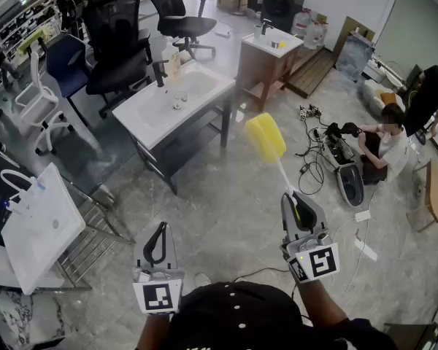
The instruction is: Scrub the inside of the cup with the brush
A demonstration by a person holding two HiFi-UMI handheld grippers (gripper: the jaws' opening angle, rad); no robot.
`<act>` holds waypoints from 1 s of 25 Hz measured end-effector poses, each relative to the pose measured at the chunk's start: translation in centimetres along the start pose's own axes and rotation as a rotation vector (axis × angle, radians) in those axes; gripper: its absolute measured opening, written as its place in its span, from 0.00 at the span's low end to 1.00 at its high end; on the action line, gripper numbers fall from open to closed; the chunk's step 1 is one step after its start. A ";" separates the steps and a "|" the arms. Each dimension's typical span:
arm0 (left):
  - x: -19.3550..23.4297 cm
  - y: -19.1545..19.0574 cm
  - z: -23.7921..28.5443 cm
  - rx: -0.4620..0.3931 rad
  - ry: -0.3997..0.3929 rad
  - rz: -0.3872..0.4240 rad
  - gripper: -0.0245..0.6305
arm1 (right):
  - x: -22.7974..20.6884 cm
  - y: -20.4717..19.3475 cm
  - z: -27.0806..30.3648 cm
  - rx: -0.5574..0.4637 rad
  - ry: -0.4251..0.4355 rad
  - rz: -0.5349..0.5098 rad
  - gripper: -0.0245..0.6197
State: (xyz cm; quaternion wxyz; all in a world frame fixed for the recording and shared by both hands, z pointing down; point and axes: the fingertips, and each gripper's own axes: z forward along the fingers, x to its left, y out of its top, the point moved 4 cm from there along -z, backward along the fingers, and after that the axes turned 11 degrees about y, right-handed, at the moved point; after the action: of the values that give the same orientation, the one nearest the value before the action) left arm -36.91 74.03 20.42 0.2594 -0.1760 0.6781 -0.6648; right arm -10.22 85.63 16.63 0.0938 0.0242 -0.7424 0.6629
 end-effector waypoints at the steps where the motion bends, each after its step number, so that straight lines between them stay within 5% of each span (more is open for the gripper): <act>1: 0.0 0.0 0.1 0.003 0.000 -0.002 0.08 | 0.0 0.0 0.1 0.000 0.000 0.000 0.11; 25: 4.5 -2.8 0.4 0.031 -0.058 -0.011 0.08 | 4.1 -2.0 2.3 0.028 -0.041 0.048 0.11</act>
State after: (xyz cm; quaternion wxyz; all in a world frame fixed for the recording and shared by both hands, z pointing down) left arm -40.55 70.93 22.68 0.2782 -0.1948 0.6589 -0.6712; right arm -14.17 83.50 19.09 0.0623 0.0214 -0.7354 0.6745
